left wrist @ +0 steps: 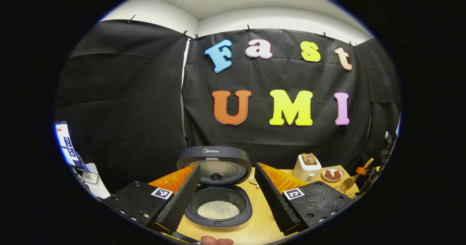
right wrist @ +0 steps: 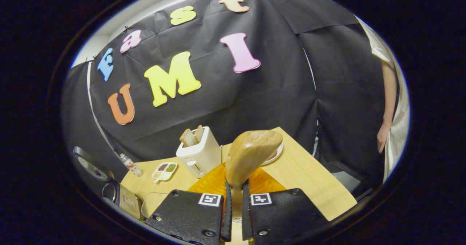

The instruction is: Close the left gripper, press the button to open the rice cooker; take a wooden spoon from the chopstick holder with the right hand, scoop a spoonful of rice and pour it into the rice cooker, then put the wooden spoon back into the chopstick holder.

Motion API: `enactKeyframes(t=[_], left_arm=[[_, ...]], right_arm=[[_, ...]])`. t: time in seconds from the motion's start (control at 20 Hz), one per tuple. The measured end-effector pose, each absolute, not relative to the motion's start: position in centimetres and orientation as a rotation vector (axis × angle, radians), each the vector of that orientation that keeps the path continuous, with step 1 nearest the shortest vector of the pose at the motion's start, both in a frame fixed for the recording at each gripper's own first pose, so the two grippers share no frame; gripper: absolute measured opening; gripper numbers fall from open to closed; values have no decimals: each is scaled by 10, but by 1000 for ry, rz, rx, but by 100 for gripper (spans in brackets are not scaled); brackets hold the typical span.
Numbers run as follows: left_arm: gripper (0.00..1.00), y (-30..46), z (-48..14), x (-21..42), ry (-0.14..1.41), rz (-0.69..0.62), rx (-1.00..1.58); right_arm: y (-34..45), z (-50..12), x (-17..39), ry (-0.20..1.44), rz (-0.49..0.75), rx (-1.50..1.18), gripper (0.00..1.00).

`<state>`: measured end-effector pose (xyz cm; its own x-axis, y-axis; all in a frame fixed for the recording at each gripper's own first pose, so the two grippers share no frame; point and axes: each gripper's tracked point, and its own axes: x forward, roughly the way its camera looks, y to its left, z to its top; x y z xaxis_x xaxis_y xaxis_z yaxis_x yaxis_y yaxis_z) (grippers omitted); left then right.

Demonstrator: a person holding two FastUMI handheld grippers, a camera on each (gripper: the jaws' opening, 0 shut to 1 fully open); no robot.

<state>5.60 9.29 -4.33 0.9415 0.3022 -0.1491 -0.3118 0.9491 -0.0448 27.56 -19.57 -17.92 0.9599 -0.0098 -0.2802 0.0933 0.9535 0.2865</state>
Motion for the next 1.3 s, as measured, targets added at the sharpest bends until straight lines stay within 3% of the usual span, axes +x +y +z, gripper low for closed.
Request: enactKeyframes(t=[0.35,0.6,0.95,1.3], left_arm=[[95,129,-49,47,143,273,-76],[95,153,-51,40,134,249,-45],[94,184,-55,36,123,250,-38],[95,207,-66,27,180,270,-53]], right_arm=[[-144,-121,243,226,-52,265,16],[-87,-116,234,234,-23,262,16],[-30,-171,240,312,-15,260,16],[-16,-249,262,383,-92,180,16]])
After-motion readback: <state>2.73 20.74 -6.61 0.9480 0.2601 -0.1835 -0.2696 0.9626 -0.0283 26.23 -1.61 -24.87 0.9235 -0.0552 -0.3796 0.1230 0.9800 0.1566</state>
